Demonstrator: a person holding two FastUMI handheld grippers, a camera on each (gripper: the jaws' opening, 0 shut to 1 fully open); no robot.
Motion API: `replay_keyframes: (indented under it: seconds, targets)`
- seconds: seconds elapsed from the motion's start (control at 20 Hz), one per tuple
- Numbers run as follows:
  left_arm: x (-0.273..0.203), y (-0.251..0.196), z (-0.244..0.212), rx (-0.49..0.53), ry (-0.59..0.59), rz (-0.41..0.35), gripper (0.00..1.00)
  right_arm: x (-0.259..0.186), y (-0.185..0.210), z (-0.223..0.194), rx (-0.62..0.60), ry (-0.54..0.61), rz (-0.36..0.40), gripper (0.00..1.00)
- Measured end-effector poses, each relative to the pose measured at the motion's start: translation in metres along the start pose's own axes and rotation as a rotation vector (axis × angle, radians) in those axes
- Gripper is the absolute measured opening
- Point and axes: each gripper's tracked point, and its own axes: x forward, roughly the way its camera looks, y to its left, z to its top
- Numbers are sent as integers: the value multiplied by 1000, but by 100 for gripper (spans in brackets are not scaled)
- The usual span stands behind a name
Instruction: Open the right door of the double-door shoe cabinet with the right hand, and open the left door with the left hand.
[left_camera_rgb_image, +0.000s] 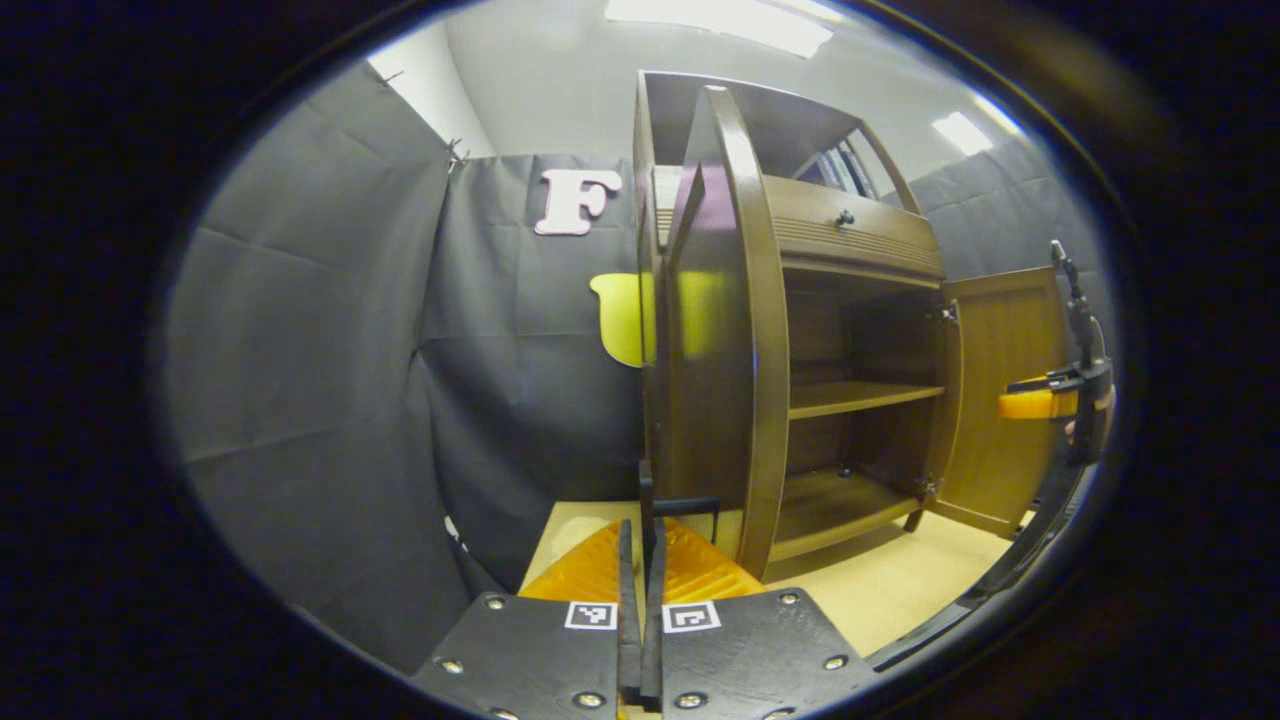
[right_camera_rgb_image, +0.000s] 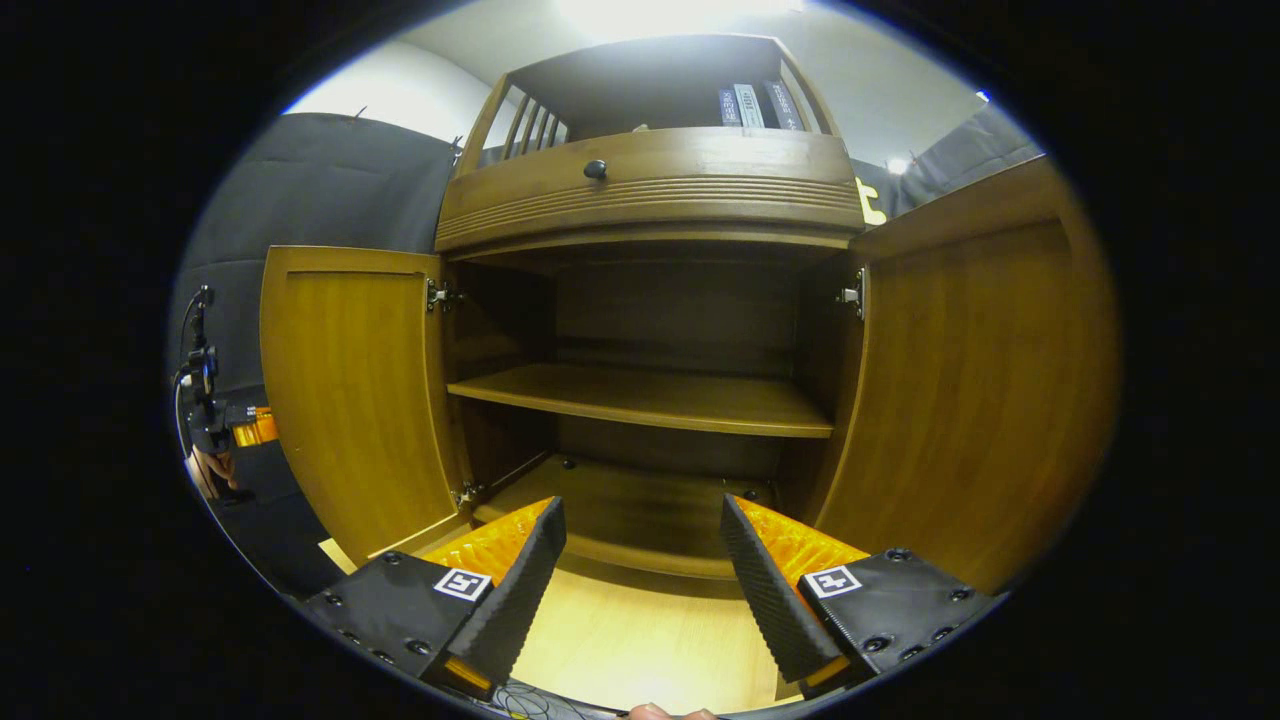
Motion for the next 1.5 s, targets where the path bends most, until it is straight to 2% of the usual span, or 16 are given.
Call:
replay_keyframes:
  seconds: [0.1, 0.25, 0.4, 0.75, 0.9, 1.15, 1.35, 1.5]
  targets:
    - [-1, -11, -5, -34, -1, -29, 2, 0, -2, -2, -1, 16, -9, 93]
    - [0, -3, -8, 6, 16, -43, 2, -2, -5, 0, 0, 27, -25, 94]
    - [1, -2, -8, 34, 20, -40, 2, -4, -7, 5, -10, 17, -34, 96]
    - [-14, -3, 2, 7, 5, -21, 2, -14, -13, 17, 0, -15, -45, 96]
    - [-33, 2, 9, 27, -4, 7, 2, -19, -18, 18, -7, -17, -50, 96]
    - [-80, -1, 32, 17, -50, 99, 2, -32, -25, 25, -22, -38, -46, 96]
    - [-124, -14, 67, -27, -118, 148, 2, -37, -30, 28, -18, -29, -39, 96]
    - [-133, -44, 95, -88, -174, 157, 2, -41, -35, 28, -10, -16, -36, 96]
